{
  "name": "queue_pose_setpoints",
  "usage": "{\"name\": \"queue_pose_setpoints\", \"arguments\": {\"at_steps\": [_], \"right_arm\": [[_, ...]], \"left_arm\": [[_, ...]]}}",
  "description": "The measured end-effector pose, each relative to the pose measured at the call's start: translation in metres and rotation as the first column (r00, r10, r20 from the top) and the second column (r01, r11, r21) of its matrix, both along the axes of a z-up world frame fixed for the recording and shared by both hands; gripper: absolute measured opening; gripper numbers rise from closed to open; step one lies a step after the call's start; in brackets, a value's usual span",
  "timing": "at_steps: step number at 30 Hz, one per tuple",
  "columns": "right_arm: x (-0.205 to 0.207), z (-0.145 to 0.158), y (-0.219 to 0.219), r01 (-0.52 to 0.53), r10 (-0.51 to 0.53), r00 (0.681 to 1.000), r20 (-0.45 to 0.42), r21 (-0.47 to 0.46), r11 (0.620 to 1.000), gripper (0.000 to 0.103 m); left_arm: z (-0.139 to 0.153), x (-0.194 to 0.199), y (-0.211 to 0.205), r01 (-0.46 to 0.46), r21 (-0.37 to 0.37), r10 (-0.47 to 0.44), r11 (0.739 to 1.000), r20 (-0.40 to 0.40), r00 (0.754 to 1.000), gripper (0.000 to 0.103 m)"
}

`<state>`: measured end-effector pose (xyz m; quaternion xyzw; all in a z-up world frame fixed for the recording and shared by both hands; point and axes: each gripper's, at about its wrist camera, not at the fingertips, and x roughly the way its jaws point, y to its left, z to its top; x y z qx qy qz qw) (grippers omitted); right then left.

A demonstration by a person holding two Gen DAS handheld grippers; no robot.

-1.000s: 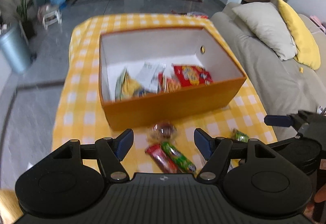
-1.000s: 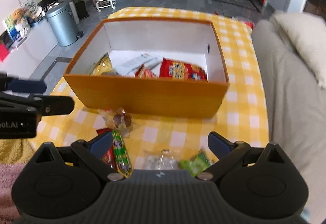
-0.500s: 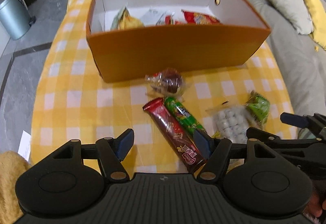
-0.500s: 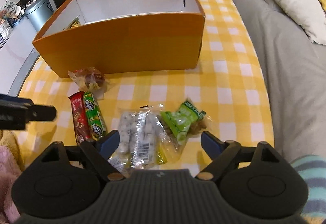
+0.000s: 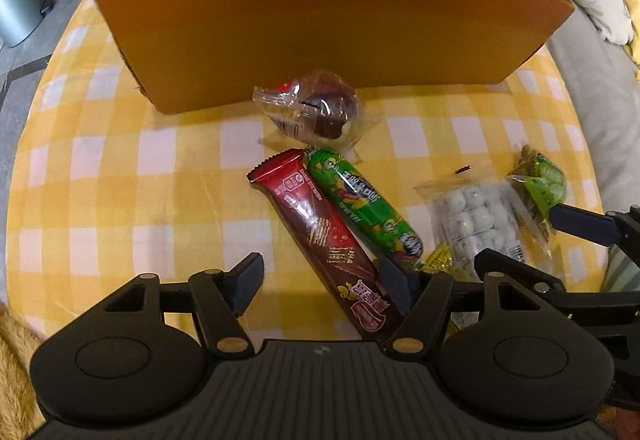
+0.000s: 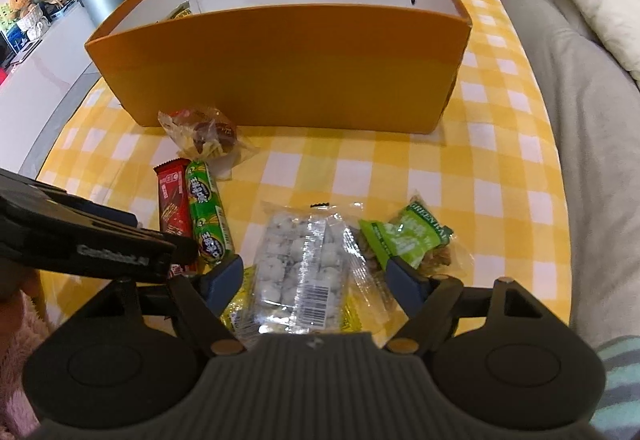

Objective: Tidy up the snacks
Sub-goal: 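Grasp the red wafer bar with the left gripper while the right grasps the clear candy packet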

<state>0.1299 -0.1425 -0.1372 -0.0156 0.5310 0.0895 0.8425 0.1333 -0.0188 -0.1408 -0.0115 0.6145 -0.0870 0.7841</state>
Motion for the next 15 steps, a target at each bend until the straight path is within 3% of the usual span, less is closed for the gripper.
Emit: {"name": "queue_pose_setpoints", "arguments": {"at_steps": [5, 11, 15], "right_arm": [[0.003, -0.005, -0.002, 0.014, -0.014, 1.0, -0.01, 0.009, 1.0, 0.076], [0.003, -0.008, 0.005, -0.024, 0.024, 1.0, -0.02, 0.003, 1.0, 0.075], [0.006, -0.009, -0.001, 0.004, -0.003, 1.0, -0.026, 0.037, 0.999, 0.075]], "left_arm": [[-0.001, 0.003, -0.006, 0.017, 0.066, -0.017, 0.998, 0.003, 1.0, 0.078], [0.002, -0.003, 0.002, 0.03, 0.16, -0.026, 0.987, -0.029, 0.999, 0.07], [0.004, -0.006, 0.016, -0.008, 0.138, 0.01, 0.99, -0.016, 1.0, 0.07]]}}
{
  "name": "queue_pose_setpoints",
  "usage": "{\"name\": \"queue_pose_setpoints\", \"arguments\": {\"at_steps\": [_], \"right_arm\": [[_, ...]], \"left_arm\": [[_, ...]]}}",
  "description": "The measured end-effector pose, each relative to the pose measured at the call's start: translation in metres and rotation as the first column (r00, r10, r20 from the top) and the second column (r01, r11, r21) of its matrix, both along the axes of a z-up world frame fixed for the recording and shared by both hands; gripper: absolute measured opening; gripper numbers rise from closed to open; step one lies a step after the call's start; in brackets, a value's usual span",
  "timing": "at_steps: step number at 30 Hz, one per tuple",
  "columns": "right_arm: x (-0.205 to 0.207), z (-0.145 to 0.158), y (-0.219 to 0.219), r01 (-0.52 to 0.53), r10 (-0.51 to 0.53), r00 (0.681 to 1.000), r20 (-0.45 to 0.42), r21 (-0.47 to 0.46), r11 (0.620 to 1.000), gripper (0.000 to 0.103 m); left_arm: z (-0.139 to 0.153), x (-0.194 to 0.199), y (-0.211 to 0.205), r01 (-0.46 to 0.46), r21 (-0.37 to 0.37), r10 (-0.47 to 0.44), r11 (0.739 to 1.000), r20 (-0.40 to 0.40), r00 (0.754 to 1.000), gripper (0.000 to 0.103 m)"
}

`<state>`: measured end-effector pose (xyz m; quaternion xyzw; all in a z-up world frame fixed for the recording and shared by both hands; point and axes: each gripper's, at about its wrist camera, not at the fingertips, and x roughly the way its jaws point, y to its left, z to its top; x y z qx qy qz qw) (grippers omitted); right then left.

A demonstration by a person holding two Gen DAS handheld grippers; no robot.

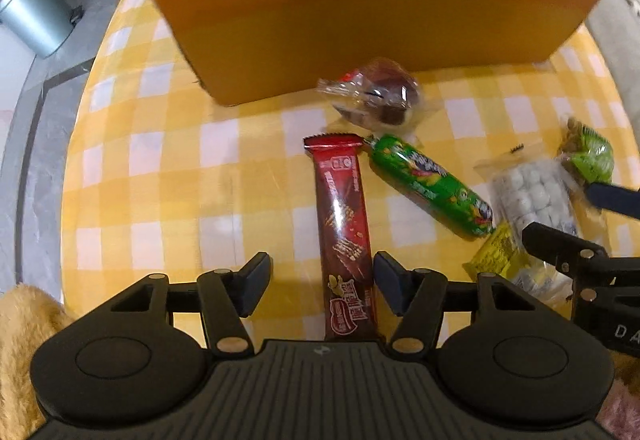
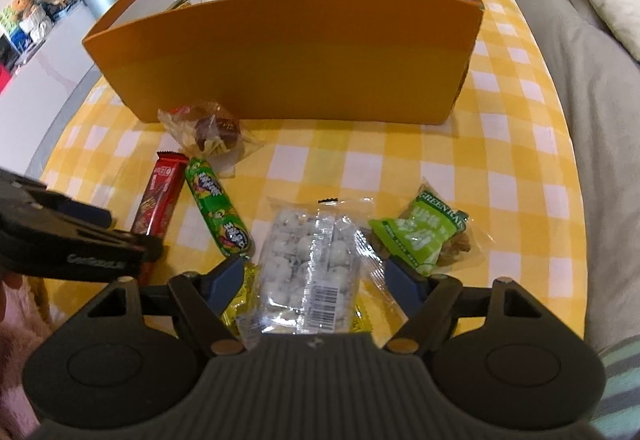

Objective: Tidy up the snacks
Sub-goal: 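Grasp the red wafer bar with the left gripper while the right grasps the clear candy packet, then lift both snacks and carry them over the orange box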

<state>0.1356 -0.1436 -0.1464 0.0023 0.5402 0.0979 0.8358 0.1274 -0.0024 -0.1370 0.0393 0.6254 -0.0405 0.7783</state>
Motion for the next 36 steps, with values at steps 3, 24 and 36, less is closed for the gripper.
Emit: {"name": "queue_pose_setpoints", "arguments": {"at_steps": [3, 24, 36], "right_arm": [[0.003, -0.002, 0.001, 0.008, -0.008, 1.0, 0.003, 0.003, 1.0, 0.075], [0.011, -0.022, -0.001, 0.035, -0.032, 0.998, -0.052, 0.043, 0.998, 0.055], [0.008, -0.01, -0.004, 0.051, -0.051, 0.999, -0.007, 0.035, 0.998, 0.054]], "left_arm": [[0.002, 0.002, 0.007, -0.021, -0.025, 0.022, 0.999, 0.016, 1.0, 0.07], [-0.003, 0.009, -0.006, 0.01, -0.017, -0.009, 1.0, 0.046, 0.999, 0.028], [0.017, 0.002, 0.009, -0.027, -0.11, 0.035, 0.994, 0.074, 0.997, 0.026]]}}
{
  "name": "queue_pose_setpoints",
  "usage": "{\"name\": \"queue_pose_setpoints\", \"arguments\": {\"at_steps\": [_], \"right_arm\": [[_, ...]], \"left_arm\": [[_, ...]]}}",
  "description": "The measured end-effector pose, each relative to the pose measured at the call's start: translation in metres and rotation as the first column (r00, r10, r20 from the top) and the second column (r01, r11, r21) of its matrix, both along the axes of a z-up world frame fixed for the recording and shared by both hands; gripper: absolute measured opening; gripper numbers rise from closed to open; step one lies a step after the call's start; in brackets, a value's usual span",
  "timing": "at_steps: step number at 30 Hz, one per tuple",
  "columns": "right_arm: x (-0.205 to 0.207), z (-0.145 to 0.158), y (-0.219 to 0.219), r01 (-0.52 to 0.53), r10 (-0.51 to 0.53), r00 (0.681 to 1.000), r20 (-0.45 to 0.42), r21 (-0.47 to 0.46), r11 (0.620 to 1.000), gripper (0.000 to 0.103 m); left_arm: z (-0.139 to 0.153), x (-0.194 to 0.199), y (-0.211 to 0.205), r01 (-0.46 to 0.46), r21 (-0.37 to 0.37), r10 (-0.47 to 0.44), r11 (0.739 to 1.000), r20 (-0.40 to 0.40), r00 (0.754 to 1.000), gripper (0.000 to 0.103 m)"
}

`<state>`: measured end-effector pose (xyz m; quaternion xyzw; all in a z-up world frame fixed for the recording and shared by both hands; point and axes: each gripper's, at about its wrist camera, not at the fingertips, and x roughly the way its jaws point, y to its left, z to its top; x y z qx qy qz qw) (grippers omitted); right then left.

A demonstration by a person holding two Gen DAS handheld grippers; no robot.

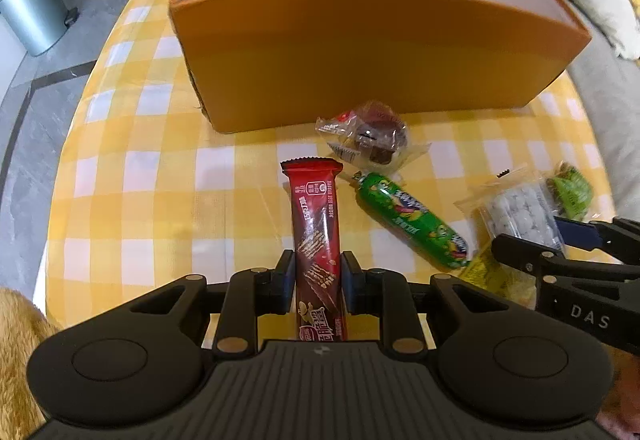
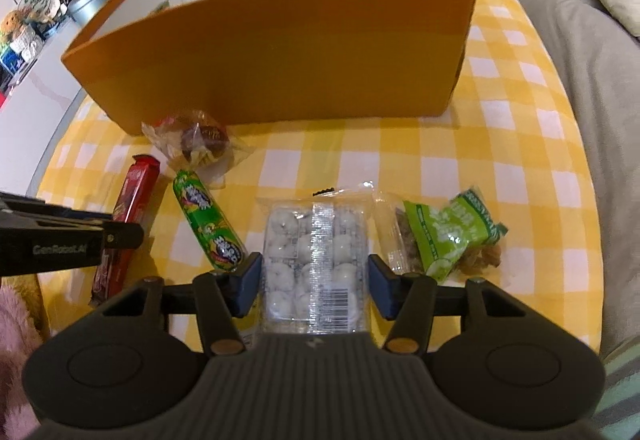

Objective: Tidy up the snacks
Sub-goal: 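Lift both snacks and carry them over the orange box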

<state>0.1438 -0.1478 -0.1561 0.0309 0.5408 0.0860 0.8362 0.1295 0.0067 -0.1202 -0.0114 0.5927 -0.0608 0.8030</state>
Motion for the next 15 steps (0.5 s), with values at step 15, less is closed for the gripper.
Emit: {"name": "queue_pose_setpoints", "arguments": {"at_steps": [15], "right_arm": [[-0.007, 0.045, -0.019, 0.056, -0.066, 0.992, 0.11, 0.099, 0.994, 0.054]], "left_arm": [[0.055, -0.003, -0.001, 0.047, -0.06, -0.04, 0.997, 0.106, 0.994, 0.026]]}}
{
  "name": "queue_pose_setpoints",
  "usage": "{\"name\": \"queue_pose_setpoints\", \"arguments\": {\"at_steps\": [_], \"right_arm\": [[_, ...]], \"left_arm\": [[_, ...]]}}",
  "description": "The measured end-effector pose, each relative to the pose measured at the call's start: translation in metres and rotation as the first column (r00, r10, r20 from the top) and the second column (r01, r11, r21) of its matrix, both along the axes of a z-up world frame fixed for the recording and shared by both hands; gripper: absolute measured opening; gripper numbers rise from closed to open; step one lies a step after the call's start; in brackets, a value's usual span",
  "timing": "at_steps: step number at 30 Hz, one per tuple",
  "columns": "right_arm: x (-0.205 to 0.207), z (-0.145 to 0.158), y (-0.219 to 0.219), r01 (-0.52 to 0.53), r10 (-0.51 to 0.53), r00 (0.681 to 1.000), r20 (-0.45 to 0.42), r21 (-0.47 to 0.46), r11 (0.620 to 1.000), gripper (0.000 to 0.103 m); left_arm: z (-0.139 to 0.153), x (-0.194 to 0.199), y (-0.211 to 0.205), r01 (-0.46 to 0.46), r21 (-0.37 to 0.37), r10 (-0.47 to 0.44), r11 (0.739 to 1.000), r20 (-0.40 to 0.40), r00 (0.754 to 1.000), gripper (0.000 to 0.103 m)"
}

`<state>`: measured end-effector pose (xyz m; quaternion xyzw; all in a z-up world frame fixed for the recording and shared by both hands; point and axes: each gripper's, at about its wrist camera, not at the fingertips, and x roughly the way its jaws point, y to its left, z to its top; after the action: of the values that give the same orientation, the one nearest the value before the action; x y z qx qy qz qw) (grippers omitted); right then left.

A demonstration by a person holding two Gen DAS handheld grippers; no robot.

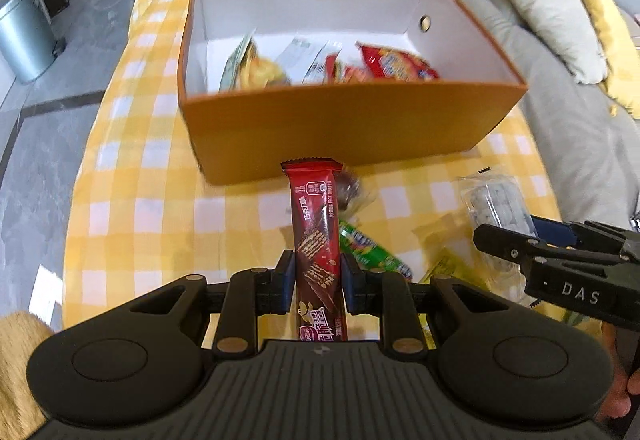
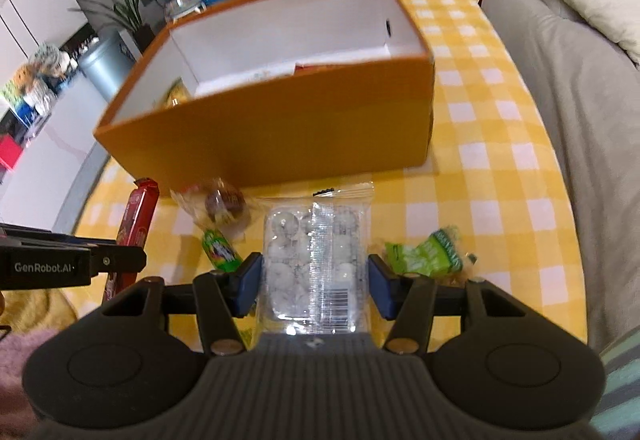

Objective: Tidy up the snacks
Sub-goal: 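Lift both snacks and carry them over the orange box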

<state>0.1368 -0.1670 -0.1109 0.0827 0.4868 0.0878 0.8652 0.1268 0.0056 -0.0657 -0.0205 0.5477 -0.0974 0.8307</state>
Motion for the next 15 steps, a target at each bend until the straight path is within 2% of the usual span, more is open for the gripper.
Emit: {"name": "queue_pose_setpoints", "arguments": {"at_steps": [7, 15], "right_arm": [[0.013, 0.034, 0.0, -0.039, 0.039, 0.996, 0.08, -0.002, 0.999, 0.054], [0.045, 0.078, 0.021, -0.178, 0.194, 0.97, 0.149, -0.116, 0.977, 0.054]], "left_arm": [[0.03, 0.013, -0.005, 0.065, -0.009, -0.064, 0.998, 0.078, 0.995, 0.026], [0.062, 0.056, 0.001, 0.097, 0.004, -0.097, 0.995, 0.136, 0.986, 0.026]]}}
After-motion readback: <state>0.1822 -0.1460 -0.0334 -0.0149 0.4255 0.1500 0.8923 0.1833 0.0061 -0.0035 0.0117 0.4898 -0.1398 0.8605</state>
